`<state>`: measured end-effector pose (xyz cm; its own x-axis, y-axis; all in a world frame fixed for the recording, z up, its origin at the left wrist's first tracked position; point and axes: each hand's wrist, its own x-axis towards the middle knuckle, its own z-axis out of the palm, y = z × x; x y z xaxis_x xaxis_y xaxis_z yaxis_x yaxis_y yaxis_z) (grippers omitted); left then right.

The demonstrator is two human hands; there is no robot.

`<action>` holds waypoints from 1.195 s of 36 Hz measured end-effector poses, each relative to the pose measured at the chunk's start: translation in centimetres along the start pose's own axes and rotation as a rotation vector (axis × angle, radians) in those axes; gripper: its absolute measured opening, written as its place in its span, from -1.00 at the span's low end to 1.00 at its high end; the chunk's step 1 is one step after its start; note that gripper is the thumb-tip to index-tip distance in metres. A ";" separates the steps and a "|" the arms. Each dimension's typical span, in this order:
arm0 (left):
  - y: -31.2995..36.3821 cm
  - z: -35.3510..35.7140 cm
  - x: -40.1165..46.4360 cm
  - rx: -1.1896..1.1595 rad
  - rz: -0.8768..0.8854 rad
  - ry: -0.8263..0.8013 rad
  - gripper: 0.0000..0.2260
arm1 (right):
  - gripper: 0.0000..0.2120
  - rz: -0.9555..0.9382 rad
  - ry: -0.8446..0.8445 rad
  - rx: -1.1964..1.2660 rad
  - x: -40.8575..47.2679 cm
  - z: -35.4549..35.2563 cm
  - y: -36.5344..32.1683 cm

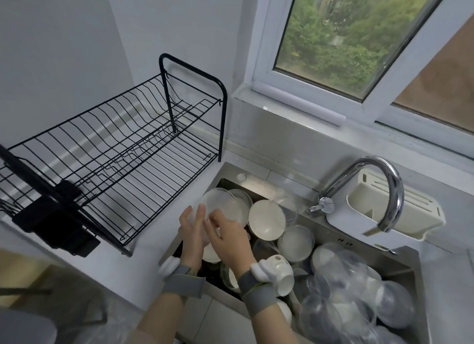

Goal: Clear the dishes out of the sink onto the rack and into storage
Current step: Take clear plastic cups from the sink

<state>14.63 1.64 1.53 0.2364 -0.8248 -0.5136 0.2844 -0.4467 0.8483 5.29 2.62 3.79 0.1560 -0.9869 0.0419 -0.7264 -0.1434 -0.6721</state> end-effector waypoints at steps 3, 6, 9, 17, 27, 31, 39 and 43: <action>0.2 0.1 -0.2 -0.040 -0.030 -0.066 -0.25 | -0.81 -0.006 -0.028 -0.010 0.3 -0.3 0.3; 0.0 0.5 -0.4 -0.131 -0.108 -0.075 -0.49 | -0.80 -0.036 -0.052 -0.067 0.4 -0.3 0.4; -0.2 0.8 -0.4 -0.164 -0.132 -0.007 -0.64 | -0.76 -0.044 -0.084 -0.066 0.4 0.0 0.5; -0.1 -0.4 1.9 -0.122 -0.071 0.088 -0.62 | -0.63 -0.078 0.251 -0.032 -0.5 1.8 1.5; -0.9 -1.2 2.3 -0.083 -0.050 0.186 -0.63 | -0.71 0.009 0.415 -0.053 0.0 3.6 2.3; -0.9 -1.9 2.7 -0.168 -0.046 0.256 -0.60 | -0.60 0.073 0.484 0.058 0.5 4.1 2.2; -0.8 -4.0 3.2 -0.323 -0.119 0.249 -0.68 | -0.45 0.388 -0.098 -0.053 1.9 5.3 5.5; -0.8 -4.6 2.8 -0.336 -0.153 0.261 -0.47 | -0.48 0.359 -0.319 -0.217 2.6 6.3 6.0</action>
<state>19.35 1.27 -1.24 0.3818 -0.6237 -0.6820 0.6100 -0.3843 0.6930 5.59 -0.35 -4.79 0.0436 -0.9097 -0.4130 -0.8881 0.1541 -0.4331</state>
